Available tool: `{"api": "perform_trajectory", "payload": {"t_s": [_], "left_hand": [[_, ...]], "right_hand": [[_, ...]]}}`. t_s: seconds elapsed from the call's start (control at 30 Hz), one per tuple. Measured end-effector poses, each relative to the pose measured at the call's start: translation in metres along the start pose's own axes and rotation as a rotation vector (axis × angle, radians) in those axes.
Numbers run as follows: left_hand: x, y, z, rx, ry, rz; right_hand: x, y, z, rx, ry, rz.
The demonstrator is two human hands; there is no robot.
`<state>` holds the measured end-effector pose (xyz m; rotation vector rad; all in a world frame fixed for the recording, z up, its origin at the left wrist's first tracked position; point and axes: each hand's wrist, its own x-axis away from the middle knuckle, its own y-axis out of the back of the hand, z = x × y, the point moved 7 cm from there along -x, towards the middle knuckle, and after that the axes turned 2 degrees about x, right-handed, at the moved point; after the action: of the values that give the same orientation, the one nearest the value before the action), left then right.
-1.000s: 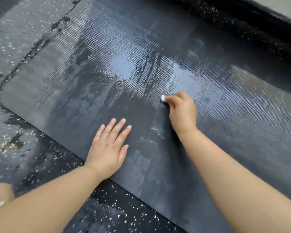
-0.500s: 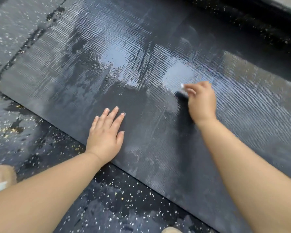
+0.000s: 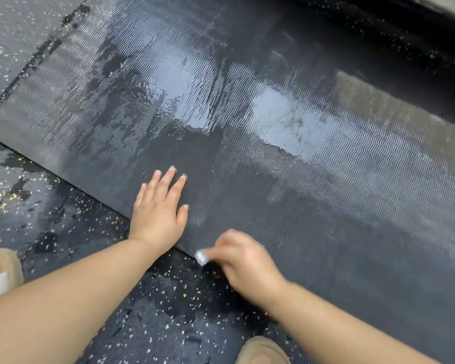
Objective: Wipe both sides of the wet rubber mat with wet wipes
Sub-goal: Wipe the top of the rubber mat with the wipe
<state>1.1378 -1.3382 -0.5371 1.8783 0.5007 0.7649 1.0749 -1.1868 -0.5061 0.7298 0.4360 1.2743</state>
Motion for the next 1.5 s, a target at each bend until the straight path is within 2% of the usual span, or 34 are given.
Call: {"api": "perform_trajectory", "payload": {"t_s": [0.13,0.23,0.33,0.43,0.57,0.63,0.67,0.73,0.8,0.9,0.97,1.07,1.17,1.3,1.33,1.43,1.5], "left_hand": [[0.014,-0.003,0.003,-0.044,-0.020,0.061],[0.023,-0.006,0.003,-0.078,-0.002,0.091],[0.025,-0.008,0.000,-0.065,0.041,0.095],[0.024,-0.010,-0.004,-0.038,0.086,0.078],[0.025,-0.012,-0.007,-0.003,0.126,0.046],[0.026,-0.012,-0.007,0.002,0.127,0.033],[0.026,-0.012,-0.006,-0.002,0.121,0.032],[0.026,-0.012,-0.005,-0.009,0.110,0.045],[0.026,-0.011,-0.004,-0.021,0.104,0.061],[0.025,-0.010,-0.004,-0.041,0.102,0.076],[0.025,-0.011,-0.005,-0.039,0.105,0.077],[0.025,-0.012,-0.005,-0.043,0.114,0.075],[0.025,-0.012,-0.005,-0.044,0.115,0.067],[0.026,-0.013,-0.006,-0.045,0.113,0.064],[0.026,-0.012,-0.006,-0.053,0.108,0.068],[0.025,-0.008,-0.006,-0.122,0.088,0.142],[0.020,0.000,-0.007,-0.206,0.072,0.241]], "right_hand": [[-0.051,0.091,-0.076,0.083,-0.261,-0.405],[-0.083,0.137,-0.134,0.199,-0.430,-0.510],[-0.083,0.133,-0.141,0.264,-0.478,-0.506],[-0.050,0.092,-0.094,0.276,-0.323,-0.465],[0.019,0.013,-0.022,0.154,-0.117,-0.221],[0.040,-0.007,0.000,0.078,-0.016,-0.099],[0.042,-0.004,0.003,0.057,0.012,-0.096],[0.030,0.025,-0.014,0.043,-0.033,-0.221],[0.008,0.068,-0.049,0.090,-0.185,-0.388],[-0.028,0.118,-0.103,0.187,-0.370,-0.509],[-0.042,0.128,-0.128,0.218,-0.469,-0.494],[-0.034,0.110,-0.118,0.260,-0.479,-0.440],[0.010,0.059,-0.062,0.241,-0.285,-0.361],[0.069,-0.005,-0.004,0.095,-0.095,-0.079],[0.073,-0.006,-0.003,0.041,-0.100,-0.057],[0.056,0.027,-0.020,-0.094,-0.223,-0.155],[0.031,0.052,-0.037,-0.078,-0.321,-0.143]]}}
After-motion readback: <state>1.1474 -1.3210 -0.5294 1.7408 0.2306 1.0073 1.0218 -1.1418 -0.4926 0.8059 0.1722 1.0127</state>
